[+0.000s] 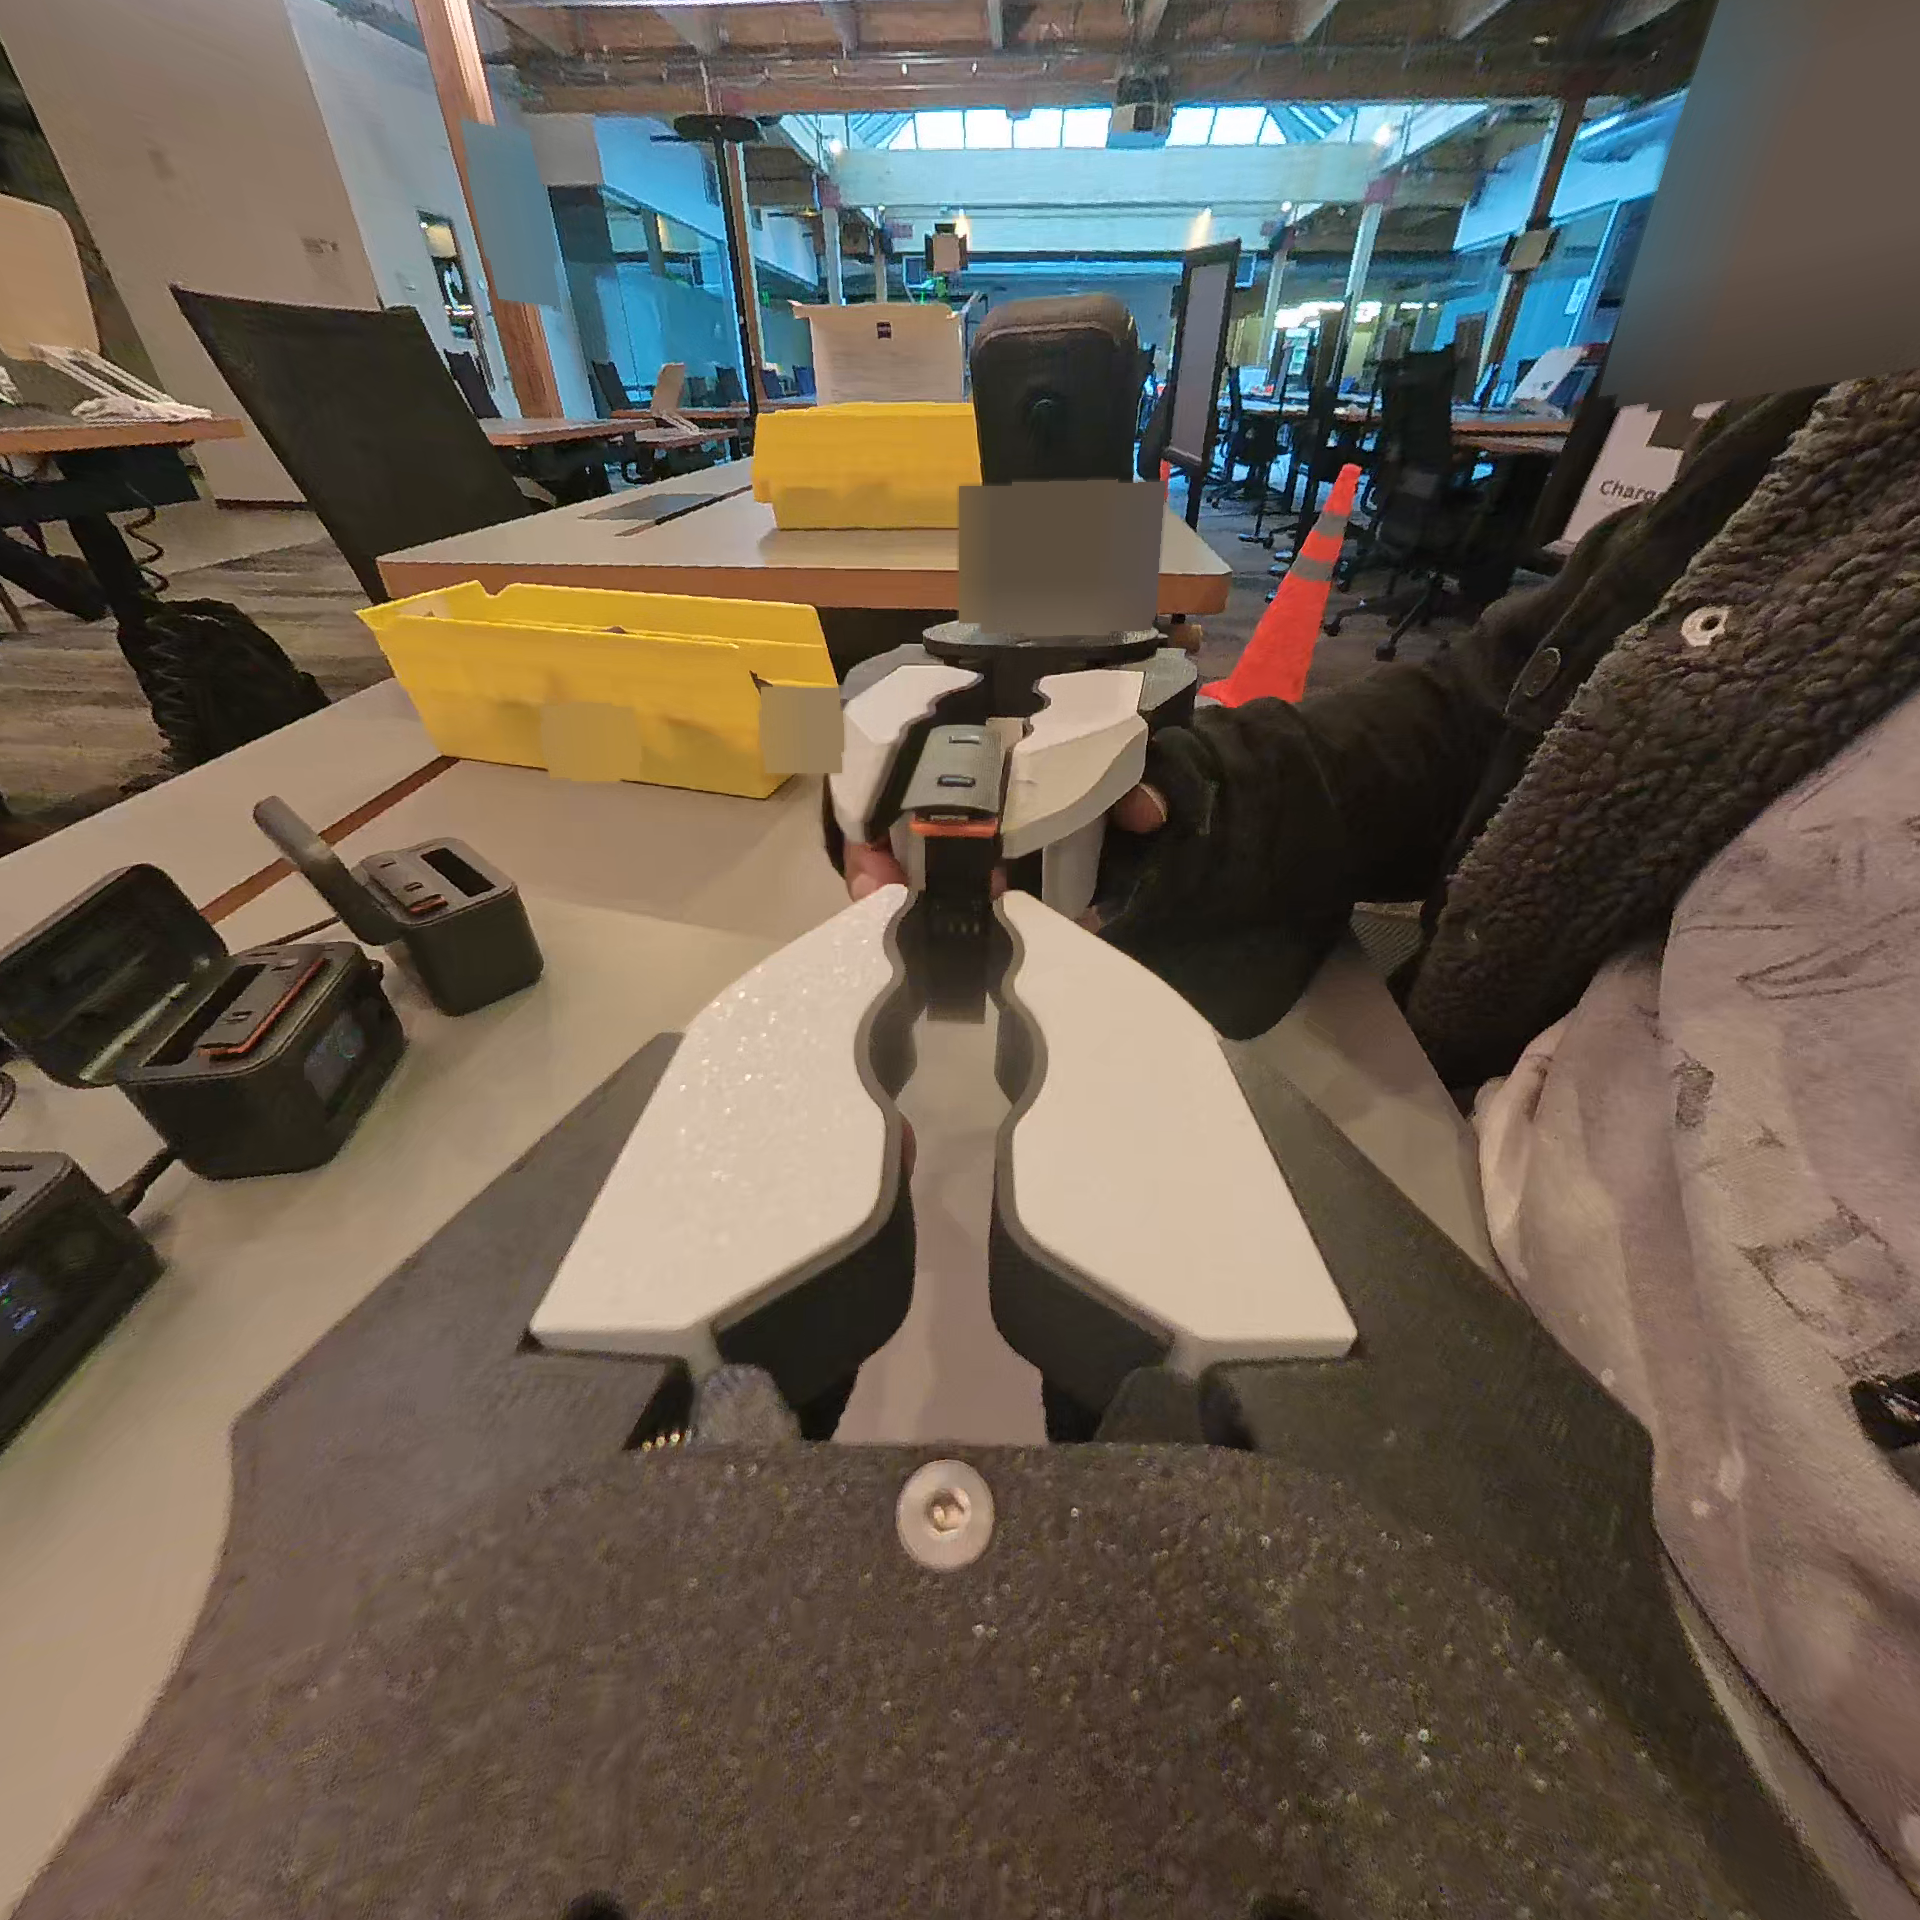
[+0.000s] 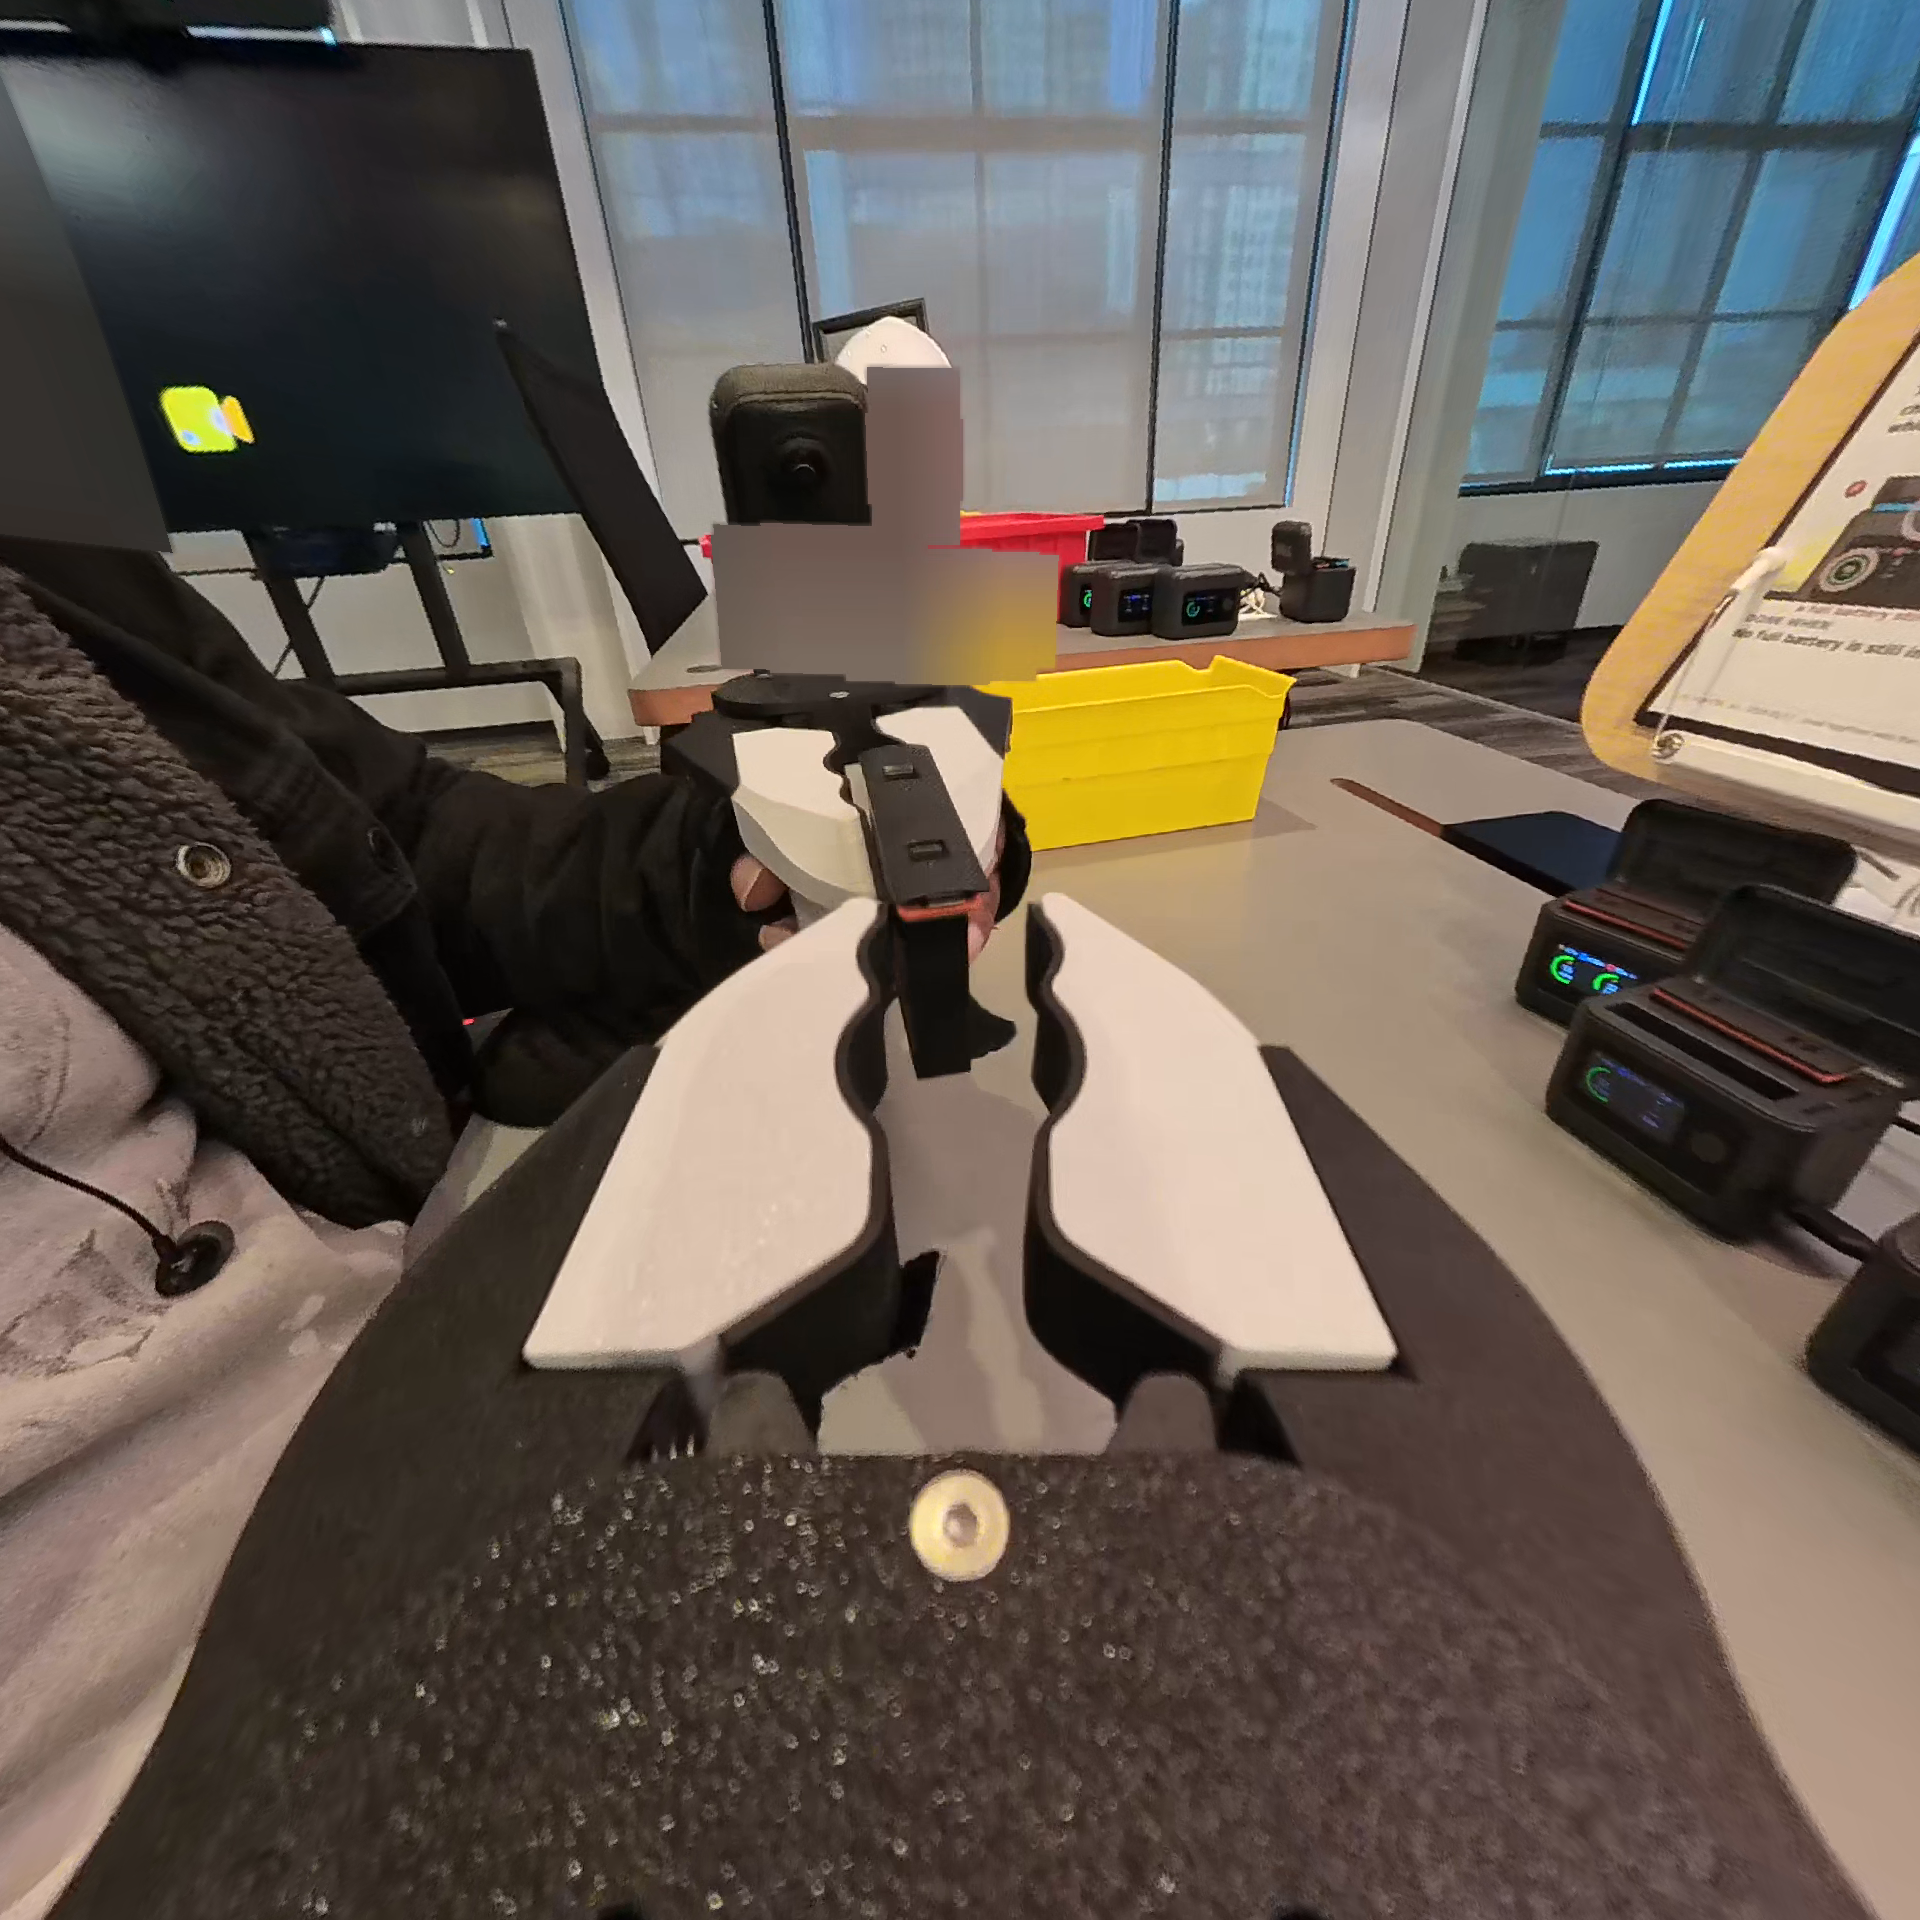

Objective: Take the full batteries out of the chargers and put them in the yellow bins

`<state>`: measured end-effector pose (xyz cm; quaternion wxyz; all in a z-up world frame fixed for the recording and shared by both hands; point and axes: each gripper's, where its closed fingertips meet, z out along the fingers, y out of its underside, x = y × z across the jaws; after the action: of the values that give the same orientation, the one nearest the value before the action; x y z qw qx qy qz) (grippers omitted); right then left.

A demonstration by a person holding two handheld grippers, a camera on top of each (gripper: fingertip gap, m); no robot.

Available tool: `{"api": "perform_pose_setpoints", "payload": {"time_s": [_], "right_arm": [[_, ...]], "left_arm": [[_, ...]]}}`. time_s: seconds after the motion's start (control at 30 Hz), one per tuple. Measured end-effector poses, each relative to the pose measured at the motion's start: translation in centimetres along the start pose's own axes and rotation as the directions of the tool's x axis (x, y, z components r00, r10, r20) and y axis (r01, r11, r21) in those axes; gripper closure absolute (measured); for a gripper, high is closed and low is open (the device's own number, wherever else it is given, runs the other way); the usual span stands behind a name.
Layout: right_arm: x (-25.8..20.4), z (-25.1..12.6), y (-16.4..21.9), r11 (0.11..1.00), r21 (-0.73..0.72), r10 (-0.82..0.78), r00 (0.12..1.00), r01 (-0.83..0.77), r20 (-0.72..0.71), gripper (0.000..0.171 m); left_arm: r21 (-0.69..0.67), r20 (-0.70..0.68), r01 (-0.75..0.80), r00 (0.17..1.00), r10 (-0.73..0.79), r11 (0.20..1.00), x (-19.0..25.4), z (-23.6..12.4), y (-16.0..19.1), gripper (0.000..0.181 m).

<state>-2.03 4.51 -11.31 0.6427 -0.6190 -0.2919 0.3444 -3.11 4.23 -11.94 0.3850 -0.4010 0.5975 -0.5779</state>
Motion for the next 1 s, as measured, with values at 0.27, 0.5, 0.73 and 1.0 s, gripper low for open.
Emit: {"api": "perform_pose_setpoints", "payload": {"time_s": [0.27,0.5,0.73,1.0], "right_arm": [[-0.3,-0.1,0.6,0.998,-0.036,0.047,0.998,-0.045,0.049,0.161],[0.1,0.3,3.1,0.986,-0.167,-0.014,1.0,0.017,0.022,0.161],[0.9,0.2,4.7,0.957,-0.27,-0.116,0.993,0.107,-0.018,0.161],[4.4,-1.0,4.7,0.952,-0.298,-0.139,0.97,0.076,-0.198,0.139]], "left_arm": [[-0.008,-0.012,0.042,0.999,-0.042,0.999,-0.4,-0.1,0.0,0.165],[-0.407,-0.07,-0.212,0.977,0.201,0.888,-0.9,-0.1,1.3,0.151],[-0.714,-0.231,-0.368,0.927,0.296,0.596,-1.7,0.3,4.6,0.164],[-0.768,-0.223,-0.388,0.908,0.354,0.51,-7.4,-0.3,1.8,0.166]]}}
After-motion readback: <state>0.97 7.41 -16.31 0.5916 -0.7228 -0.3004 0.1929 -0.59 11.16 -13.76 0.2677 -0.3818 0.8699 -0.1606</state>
